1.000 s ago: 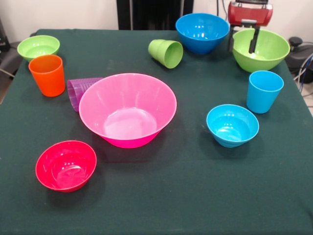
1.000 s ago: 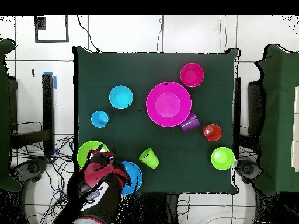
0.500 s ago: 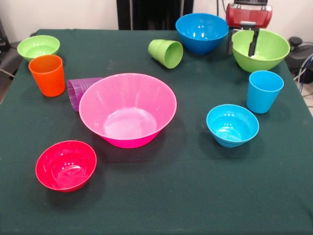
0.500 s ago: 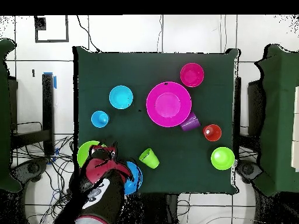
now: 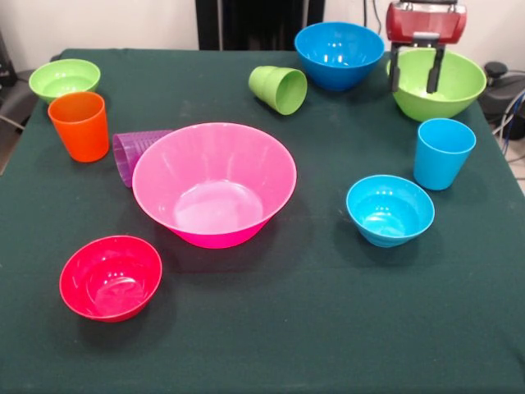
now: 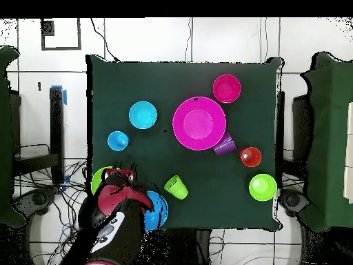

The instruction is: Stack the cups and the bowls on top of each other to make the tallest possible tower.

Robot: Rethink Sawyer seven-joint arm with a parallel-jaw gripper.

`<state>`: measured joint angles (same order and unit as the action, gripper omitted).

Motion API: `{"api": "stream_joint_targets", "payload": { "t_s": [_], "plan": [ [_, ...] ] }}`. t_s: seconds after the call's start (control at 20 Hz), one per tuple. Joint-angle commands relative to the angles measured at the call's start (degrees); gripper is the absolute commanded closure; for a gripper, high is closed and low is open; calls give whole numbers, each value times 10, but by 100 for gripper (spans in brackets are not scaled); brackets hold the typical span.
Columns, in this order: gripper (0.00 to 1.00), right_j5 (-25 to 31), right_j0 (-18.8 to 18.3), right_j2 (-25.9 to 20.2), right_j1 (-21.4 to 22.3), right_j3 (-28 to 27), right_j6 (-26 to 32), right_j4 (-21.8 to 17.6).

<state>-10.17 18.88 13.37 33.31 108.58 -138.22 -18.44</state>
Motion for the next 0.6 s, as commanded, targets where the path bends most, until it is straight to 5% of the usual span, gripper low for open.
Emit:
{"api": "stream_joint_targets", "payload": {
  "t_s": [0.05,0.35,0.6],
  "plan": [
    [0,101,3,-88,46,17,14,-32],
    [0,105,-37,-142,73,49,16,-56],
    [0,110,-34,-146,78,50,8,-51]
  ]
}}
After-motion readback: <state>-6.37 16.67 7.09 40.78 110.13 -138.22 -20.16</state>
